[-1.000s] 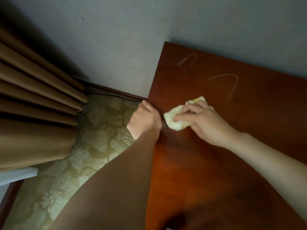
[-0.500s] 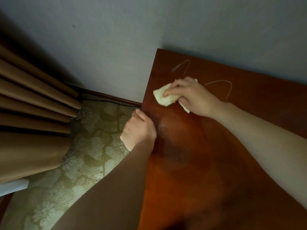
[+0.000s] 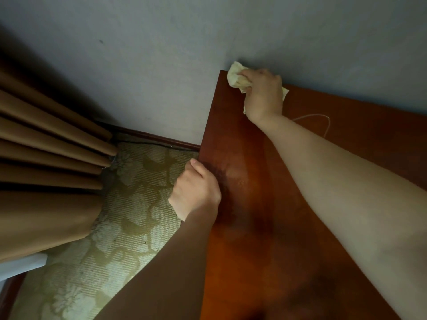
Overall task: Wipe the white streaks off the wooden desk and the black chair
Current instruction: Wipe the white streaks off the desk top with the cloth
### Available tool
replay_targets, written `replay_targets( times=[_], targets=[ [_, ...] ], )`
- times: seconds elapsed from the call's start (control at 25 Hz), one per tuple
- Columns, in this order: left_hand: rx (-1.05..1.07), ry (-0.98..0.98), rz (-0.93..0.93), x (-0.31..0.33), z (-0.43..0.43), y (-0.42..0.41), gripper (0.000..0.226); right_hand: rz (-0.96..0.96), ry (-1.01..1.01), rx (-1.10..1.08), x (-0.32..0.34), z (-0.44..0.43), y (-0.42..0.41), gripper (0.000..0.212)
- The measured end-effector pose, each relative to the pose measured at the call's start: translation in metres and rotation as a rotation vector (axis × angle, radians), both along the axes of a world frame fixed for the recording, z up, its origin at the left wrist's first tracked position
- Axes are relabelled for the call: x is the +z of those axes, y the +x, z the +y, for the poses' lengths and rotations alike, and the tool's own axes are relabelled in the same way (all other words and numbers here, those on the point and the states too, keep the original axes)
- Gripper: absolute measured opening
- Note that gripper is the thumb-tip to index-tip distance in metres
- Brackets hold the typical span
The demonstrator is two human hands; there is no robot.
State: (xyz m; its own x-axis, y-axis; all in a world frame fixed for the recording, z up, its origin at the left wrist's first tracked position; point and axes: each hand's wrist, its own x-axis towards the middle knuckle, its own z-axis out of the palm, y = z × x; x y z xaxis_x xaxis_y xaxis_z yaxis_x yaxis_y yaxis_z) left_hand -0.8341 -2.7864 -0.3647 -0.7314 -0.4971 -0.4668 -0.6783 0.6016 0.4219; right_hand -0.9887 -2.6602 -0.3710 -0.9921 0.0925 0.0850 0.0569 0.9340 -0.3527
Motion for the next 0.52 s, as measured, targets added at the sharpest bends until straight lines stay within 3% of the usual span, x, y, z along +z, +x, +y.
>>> replay_targets(
  times=[0.2,0.36,0.52],
  targets=[
    [-0.001,0.022,-0.001,0.002,0.0,0.001,0.05,-0.05,-0.108,0.412,0.008,0.031,0.073,0.046],
    [0.009,0.037,-0.002,0.004,-0.001,0.001,0.05,-0.22,-0.183,0.496,0.016,0.039,0.151,0.048],
    [0.011,0.048,0.002,0.004,-0.001,0.002,0.05,-0.176,-0.158,0.571,0.019,0.038,0.183,0.044]
  ],
)
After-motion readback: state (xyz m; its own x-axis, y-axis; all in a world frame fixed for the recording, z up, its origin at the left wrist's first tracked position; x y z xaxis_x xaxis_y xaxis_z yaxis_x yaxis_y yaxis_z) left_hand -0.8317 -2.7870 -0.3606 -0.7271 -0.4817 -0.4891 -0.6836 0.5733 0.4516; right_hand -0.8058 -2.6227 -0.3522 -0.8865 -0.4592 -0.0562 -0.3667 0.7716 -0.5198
